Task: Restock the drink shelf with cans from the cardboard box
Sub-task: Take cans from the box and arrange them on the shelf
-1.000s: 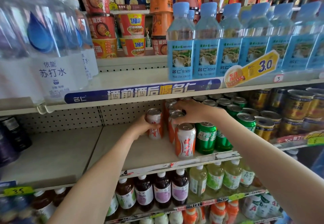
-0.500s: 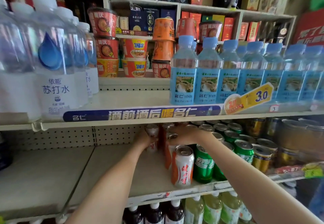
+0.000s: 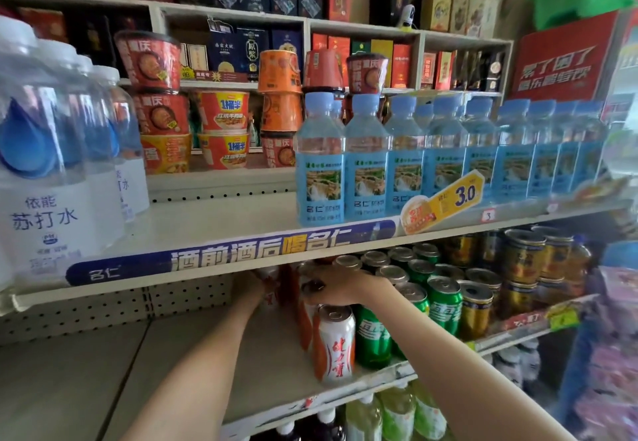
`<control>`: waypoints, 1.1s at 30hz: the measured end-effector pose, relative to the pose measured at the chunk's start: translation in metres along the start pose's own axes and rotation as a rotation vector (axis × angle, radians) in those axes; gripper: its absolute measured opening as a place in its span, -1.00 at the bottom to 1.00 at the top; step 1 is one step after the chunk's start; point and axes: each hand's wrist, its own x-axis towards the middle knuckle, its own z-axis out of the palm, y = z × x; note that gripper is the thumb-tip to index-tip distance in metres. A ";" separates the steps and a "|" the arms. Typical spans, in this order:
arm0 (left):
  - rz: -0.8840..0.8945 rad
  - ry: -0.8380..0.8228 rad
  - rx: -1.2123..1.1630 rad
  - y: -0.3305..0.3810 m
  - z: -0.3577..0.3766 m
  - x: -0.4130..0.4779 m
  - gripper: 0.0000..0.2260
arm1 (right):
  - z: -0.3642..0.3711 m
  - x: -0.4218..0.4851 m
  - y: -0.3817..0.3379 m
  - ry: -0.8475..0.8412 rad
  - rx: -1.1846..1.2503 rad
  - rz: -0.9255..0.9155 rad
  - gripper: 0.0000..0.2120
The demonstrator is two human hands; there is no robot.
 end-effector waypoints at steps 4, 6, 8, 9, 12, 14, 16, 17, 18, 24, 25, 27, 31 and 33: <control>0.000 -0.040 -0.122 -0.019 0.019 0.015 -0.51 | 0.004 -0.001 -0.001 0.071 0.010 -0.002 -0.58; 0.028 -0.049 -0.146 -0.022 0.021 0.008 -0.58 | 0.011 0.004 -0.003 0.090 0.032 0.006 -0.58; 0.039 -0.074 -0.156 -0.023 0.021 0.000 -0.69 | 0.018 0.007 -0.006 0.081 0.078 0.024 -0.58; 0.054 -0.097 -0.164 -0.030 0.025 0.003 -0.75 | 0.021 0.009 -0.007 0.081 0.102 0.030 -0.58; 0.102 -0.138 -0.131 -0.011 0.015 -0.021 -0.77 | 0.027 0.011 -0.008 0.098 0.151 0.057 -0.51; 0.078 -0.145 -0.157 0.018 -0.003 -0.054 -0.81 | 0.030 0.009 -0.011 0.116 0.168 0.071 -0.52; 0.071 -0.171 -0.152 0.031 -0.012 -0.070 -0.81 | 0.030 0.006 -0.019 0.173 0.137 0.035 -0.54; 0.085 -0.175 -0.145 0.034 -0.015 -0.076 -0.75 | 0.029 0.005 -0.024 0.212 0.105 -0.001 -0.53; 0.069 -0.167 -0.131 0.032 -0.018 -0.078 -0.69 | 0.029 0.003 -0.031 0.251 0.075 -0.044 -0.50; -0.078 -0.003 -0.107 0.014 -0.058 -0.113 -0.71 | 0.033 -0.015 -0.086 0.385 0.049 -0.294 -0.52; -0.098 0.027 -0.109 0.004 -0.068 -0.121 -0.83 | 0.036 -0.018 -0.099 0.398 0.072 -0.362 -0.56; -0.131 0.087 -0.138 -0.006 -0.090 -0.137 -0.81 | 0.039 -0.024 -0.123 0.445 0.119 -0.506 -0.62; -0.123 0.297 -0.072 -0.031 -0.147 -0.190 -0.79 | 0.053 -0.024 -0.178 0.530 0.178 -0.779 -0.66; -0.162 0.405 -0.030 -0.050 -0.172 -0.219 -0.79 | 0.063 -0.026 -0.211 0.503 0.227 -0.878 -0.64</control>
